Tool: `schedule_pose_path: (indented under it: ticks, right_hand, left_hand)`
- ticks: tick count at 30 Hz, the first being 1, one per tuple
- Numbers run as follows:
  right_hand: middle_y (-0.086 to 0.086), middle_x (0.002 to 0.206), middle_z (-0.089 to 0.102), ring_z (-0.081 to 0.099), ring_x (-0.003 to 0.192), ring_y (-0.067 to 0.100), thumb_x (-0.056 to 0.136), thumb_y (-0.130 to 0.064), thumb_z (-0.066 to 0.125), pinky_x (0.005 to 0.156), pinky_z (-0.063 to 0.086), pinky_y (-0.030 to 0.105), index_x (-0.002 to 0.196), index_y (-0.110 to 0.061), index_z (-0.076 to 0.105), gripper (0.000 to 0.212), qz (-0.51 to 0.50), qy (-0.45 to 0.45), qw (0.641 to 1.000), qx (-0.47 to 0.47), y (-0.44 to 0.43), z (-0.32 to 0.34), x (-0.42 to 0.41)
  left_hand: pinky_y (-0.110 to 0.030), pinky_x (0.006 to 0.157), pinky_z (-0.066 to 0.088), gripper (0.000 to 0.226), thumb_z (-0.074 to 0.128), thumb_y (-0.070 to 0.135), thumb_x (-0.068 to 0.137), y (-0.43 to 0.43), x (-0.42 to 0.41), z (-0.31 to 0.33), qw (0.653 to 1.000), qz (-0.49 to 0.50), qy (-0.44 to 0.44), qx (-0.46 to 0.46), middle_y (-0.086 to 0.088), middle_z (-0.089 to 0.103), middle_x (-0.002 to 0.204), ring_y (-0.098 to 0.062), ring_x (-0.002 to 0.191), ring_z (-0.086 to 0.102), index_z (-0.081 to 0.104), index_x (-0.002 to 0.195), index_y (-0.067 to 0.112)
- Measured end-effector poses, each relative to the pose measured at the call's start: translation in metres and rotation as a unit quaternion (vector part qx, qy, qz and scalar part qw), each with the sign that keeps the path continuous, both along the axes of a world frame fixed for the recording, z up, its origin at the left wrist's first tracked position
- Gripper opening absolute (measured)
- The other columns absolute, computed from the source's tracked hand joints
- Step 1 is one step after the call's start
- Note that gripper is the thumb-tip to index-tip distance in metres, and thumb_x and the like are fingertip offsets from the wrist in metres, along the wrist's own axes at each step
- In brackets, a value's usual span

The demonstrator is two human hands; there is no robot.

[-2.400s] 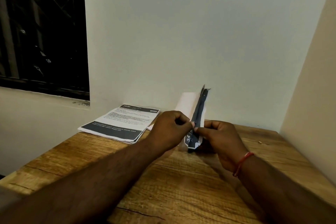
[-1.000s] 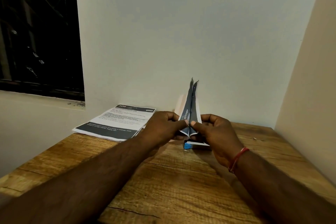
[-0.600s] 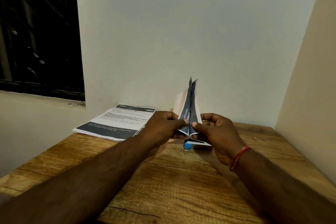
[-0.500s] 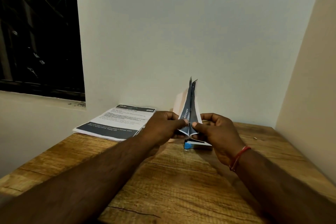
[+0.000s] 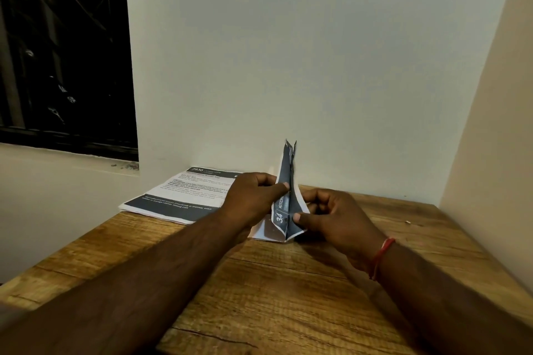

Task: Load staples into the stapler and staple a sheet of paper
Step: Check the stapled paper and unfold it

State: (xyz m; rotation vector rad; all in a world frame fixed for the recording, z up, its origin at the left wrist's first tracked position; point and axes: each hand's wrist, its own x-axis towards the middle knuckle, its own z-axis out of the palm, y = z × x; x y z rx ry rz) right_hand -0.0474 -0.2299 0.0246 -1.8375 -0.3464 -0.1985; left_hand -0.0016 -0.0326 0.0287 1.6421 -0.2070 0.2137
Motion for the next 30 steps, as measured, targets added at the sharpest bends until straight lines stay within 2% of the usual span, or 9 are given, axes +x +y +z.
schedule_pose_path:
  ticks: [2, 4, 6, 9, 12, 16, 19, 21, 30]
  right_hand:
    - [0.014, 0.096, 0.085, 0.085, 0.092, 0.032, 0.091, -0.014, 0.090, 0.079, 0.071, 0.044, 0.111, -0.015, 0.084, 0.020, -0.003, 0.021, 0.999, 0.026, 0.002, 0.001, -0.001]
    - [0.014, 0.096, 0.086, 0.086, 0.089, 0.030, 0.088, -0.029, 0.092, 0.074, 0.071, 0.044, 0.104, -0.011, 0.084, 0.025, -0.015, 0.029, 0.998, 0.060, 0.004, 0.003, -0.003]
    - [0.011, 0.092, 0.087, 0.086, 0.085, 0.029, 0.088, -0.037, 0.091, 0.070, 0.071, 0.043, 0.092, -0.015, 0.085, 0.024, -0.035, 0.031, 0.995, 0.085, 0.004, 0.005, -0.003]
    - [0.006, 0.076, 0.083, 0.085, 0.073, 0.026, 0.098, -0.029, 0.085, 0.060, 0.066, 0.031, 0.078, -0.016, 0.083, 0.024, -0.072, 0.035, 0.989, 0.125, 0.002, 0.006, 0.000]
    - [0.012, 0.082, 0.085, 0.084, 0.072, 0.029, 0.103, -0.024, 0.079, 0.060, 0.065, 0.033, 0.083, -0.012, 0.082, 0.024, -0.084, 0.043, 0.986, 0.135, 0.000, 0.006, 0.004]
    - [0.014, 0.089, 0.086, 0.085, 0.077, 0.032, 0.105, -0.028, 0.077, 0.064, 0.066, 0.037, 0.081, -0.018, 0.082, 0.026, -0.087, 0.050, 0.987, 0.124, -0.001, 0.004, 0.007]
    - [0.013, 0.089, 0.086, 0.085, 0.076, 0.028, 0.106, -0.026, 0.075, 0.060, 0.064, 0.033, 0.083, -0.014, 0.081, 0.026, -0.089, 0.043, 0.987, 0.124, -0.002, 0.005, 0.007]
    - [0.012, 0.090, 0.086, 0.085, 0.076, 0.027, 0.106, -0.025, 0.075, 0.058, 0.063, 0.030, 0.085, -0.012, 0.081, 0.025, -0.092, 0.040, 0.987, 0.124, -0.002, 0.006, 0.007]
    - [0.012, 0.091, 0.086, 0.084, 0.077, 0.025, 0.108, -0.024, 0.072, 0.059, 0.064, 0.029, 0.093, -0.004, 0.077, 0.025, -0.081, 0.029, 0.991, 0.106, -0.001, 0.006, 0.006]
  left_hand:
    - [-0.044, 0.083, 0.071, 0.011, 0.088, 0.025, 0.097, 0.000, -0.001, -0.001, 0.999, 0.007, -0.027, 0.017, -0.005, 0.088, 0.090, -0.028, 0.089, 0.086, 0.087, 0.096, 0.014]
    - [-0.045, 0.086, 0.071, 0.009, 0.090, 0.025, 0.095, -0.002, -0.003, -0.003, 0.997, 0.003, -0.067, 0.035, -0.004, 0.087, 0.090, -0.028, 0.092, 0.086, 0.088, 0.097, 0.016]
    - [-0.039, 0.083, 0.071, 0.007, 0.092, 0.026, 0.094, -0.005, -0.005, -0.004, 0.995, -0.010, -0.094, 0.044, 0.000, 0.087, 0.088, -0.020, 0.088, 0.086, 0.087, 0.096, 0.022]
    - [-0.036, 0.085, 0.071, 0.010, 0.093, 0.030, 0.094, -0.008, -0.006, -0.004, 0.993, -0.013, -0.104, 0.056, 0.003, 0.087, 0.090, -0.017, 0.089, 0.086, 0.086, 0.099, 0.026]
    - [-0.043, 0.090, 0.070, 0.009, 0.090, 0.029, 0.096, -0.008, -0.005, -0.004, 0.996, -0.030, -0.082, 0.028, 0.000, 0.088, 0.095, -0.022, 0.095, 0.086, 0.086, 0.100, 0.022]
    - [-0.032, 0.076, 0.068, 0.006, 0.089, 0.021, 0.097, -0.009, -0.006, -0.003, 0.997, -0.058, -0.042, -0.026, -0.005, 0.087, 0.092, -0.020, 0.086, 0.085, 0.086, 0.094, 0.017]
    - [-0.048, 0.093, 0.071, 0.008, 0.089, 0.023, 0.097, -0.010, -0.005, -0.002, 0.997, -0.070, -0.011, -0.043, -0.011, 0.087, 0.099, -0.035, 0.100, 0.085, 0.087, 0.094, 0.016]
    - [-0.053, 0.097, 0.070, 0.010, 0.089, 0.024, 0.097, -0.009, -0.004, -0.002, 0.996, -0.078, 0.001, -0.049, -0.012, 0.088, 0.100, -0.037, 0.102, 0.085, 0.087, 0.094, 0.015]
    - [-0.044, 0.089, 0.071, 0.011, 0.087, 0.027, 0.098, -0.007, -0.004, -0.003, 0.996, -0.075, -0.022, -0.042, -0.009, 0.088, 0.097, -0.032, 0.096, 0.087, 0.087, 0.092, 0.017]
